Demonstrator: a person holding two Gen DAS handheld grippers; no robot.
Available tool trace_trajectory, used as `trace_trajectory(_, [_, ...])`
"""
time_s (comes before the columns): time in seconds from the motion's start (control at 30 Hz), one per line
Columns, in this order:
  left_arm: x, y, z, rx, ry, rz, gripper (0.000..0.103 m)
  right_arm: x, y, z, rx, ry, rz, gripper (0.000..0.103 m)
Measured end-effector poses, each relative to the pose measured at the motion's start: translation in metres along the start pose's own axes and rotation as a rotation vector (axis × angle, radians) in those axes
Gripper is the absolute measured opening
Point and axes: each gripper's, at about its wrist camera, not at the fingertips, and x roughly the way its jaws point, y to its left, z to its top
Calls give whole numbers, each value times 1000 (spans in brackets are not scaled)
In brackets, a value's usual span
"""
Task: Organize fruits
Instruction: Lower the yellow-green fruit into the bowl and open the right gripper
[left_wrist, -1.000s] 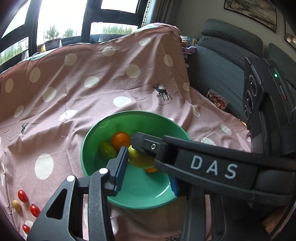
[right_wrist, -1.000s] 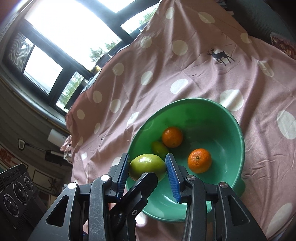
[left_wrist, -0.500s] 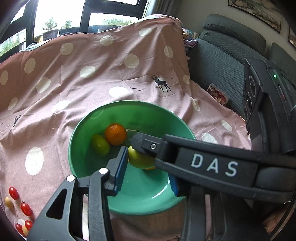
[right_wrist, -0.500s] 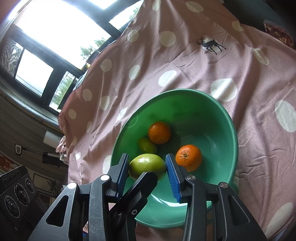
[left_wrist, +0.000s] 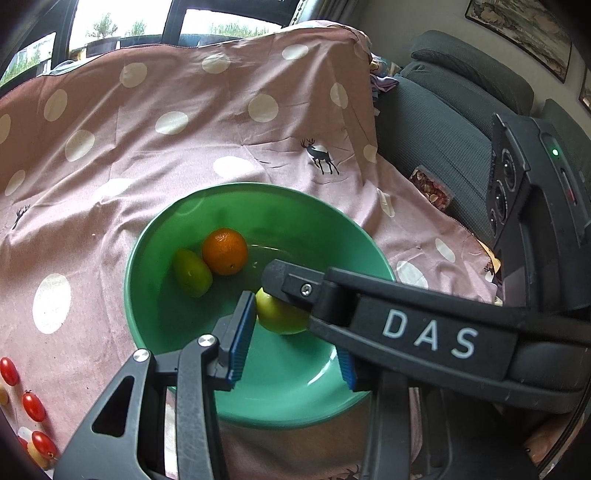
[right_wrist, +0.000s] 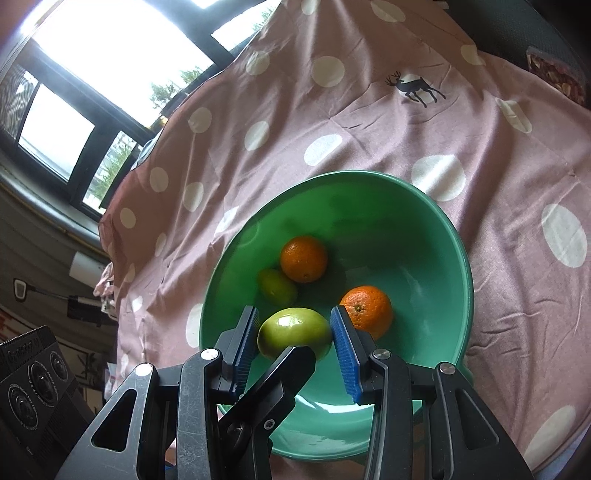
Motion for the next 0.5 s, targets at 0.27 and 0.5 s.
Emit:
trace_trajectory(0.27, [2,4,-2,-25,16,-19,39,2,3,-1,-17,4,-27,44])
trace_trajectory(0.5, [3,8,-4,-50,36,-39,39,4,5,-1,-28,9,-47,44])
